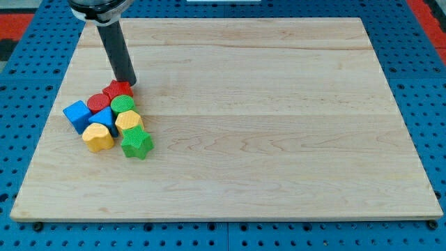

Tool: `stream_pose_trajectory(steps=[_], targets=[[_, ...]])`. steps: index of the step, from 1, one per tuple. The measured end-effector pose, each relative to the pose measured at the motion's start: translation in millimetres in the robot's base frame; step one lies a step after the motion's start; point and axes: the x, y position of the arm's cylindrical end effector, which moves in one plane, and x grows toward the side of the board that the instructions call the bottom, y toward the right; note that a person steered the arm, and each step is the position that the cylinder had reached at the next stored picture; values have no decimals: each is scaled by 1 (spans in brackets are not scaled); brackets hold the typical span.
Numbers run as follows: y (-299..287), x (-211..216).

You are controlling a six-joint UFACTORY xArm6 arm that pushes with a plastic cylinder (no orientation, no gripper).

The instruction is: Put the red star top right to the red circle

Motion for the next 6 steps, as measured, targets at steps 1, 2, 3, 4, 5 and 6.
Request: stream_pose_trajectory(steps=[1, 2, 3, 4, 5, 6], targets=[[6, 0], [14, 3], [10, 3], [-2, -39], [-39, -31], [-118, 3]])
